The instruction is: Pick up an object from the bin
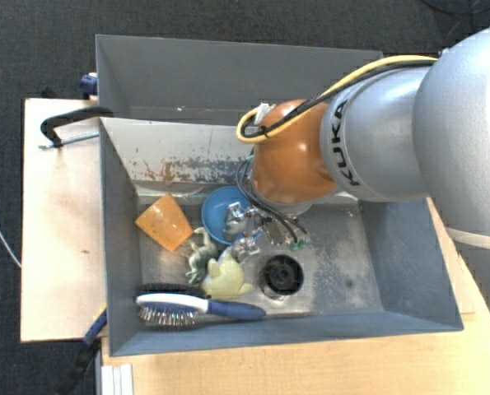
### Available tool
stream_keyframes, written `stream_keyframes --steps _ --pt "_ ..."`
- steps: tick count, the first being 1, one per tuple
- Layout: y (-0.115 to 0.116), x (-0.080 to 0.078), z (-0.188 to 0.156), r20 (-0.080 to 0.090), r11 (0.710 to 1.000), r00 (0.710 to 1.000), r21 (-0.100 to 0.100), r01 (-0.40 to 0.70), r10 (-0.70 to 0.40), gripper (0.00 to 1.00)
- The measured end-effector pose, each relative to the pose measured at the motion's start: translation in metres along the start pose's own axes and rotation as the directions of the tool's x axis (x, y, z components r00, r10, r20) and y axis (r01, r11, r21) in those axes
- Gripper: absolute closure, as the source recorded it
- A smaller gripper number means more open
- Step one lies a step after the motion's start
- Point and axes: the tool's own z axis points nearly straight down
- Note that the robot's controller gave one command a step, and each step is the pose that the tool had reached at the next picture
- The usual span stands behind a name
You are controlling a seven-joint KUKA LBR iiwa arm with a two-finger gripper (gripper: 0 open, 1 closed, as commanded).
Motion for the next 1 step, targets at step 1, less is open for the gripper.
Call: stream_keyframes --steps 1 --pt "-0.0049 0.0195 -0.1456 -0.009 0.954 0.954 -0.009 0.299 -0.299 1.0"
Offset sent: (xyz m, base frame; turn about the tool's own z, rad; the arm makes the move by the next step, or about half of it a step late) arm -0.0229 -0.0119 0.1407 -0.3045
